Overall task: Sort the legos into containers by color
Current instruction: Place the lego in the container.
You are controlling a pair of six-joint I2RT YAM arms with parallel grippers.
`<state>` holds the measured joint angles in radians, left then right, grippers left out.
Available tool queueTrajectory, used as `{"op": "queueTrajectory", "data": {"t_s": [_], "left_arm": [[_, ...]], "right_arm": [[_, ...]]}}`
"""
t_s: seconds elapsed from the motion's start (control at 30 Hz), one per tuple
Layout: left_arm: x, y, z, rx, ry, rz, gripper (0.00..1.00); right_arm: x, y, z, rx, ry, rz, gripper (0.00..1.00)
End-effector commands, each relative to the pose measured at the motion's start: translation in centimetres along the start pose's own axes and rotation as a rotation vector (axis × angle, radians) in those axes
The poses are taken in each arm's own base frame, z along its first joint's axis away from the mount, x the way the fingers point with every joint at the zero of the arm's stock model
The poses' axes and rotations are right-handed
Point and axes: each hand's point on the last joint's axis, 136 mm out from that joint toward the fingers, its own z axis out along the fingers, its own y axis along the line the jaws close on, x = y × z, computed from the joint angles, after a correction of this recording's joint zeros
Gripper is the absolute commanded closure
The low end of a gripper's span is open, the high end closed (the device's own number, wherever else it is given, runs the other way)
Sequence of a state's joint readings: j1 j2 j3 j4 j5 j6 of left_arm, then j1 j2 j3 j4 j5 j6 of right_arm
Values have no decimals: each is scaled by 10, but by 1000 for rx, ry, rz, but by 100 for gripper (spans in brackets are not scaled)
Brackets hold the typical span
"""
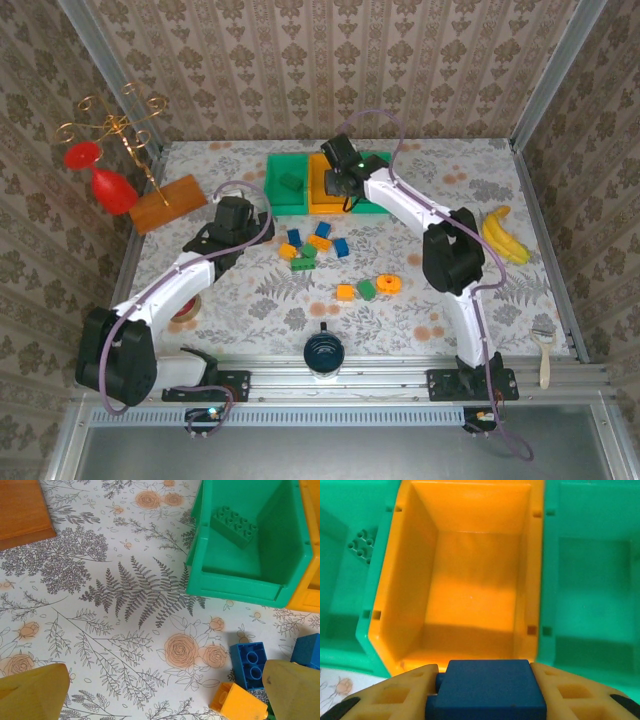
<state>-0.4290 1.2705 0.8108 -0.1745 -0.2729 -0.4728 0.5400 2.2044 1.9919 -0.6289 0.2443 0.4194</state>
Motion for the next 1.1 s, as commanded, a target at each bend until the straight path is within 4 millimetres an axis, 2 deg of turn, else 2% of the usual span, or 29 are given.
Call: {"op": "queueTrajectory", "data": {"t_s": [0.0, 0.27, 0.5, 0.83, 1.07], "left_arm": [[0, 2, -7, 17, 0, -33, 0], [0, 0, -9, 30, -1, -28, 0], [0, 0, -12, 39, -3, -26, 0], [2, 3, -16, 40, -13, -33, 0], [2, 3, -18, 43, -20, -34, 0]], "right_arm": [[-10, 4, 8, 23, -15, -67, 68], [-24, 11, 20, 29, -41, -107, 58], [-29, 12, 22, 39, -36, -126, 37], [-34, 13, -10, 31, -45, -123, 29], [-26, 2, -50, 27, -42, -58, 26]]}}
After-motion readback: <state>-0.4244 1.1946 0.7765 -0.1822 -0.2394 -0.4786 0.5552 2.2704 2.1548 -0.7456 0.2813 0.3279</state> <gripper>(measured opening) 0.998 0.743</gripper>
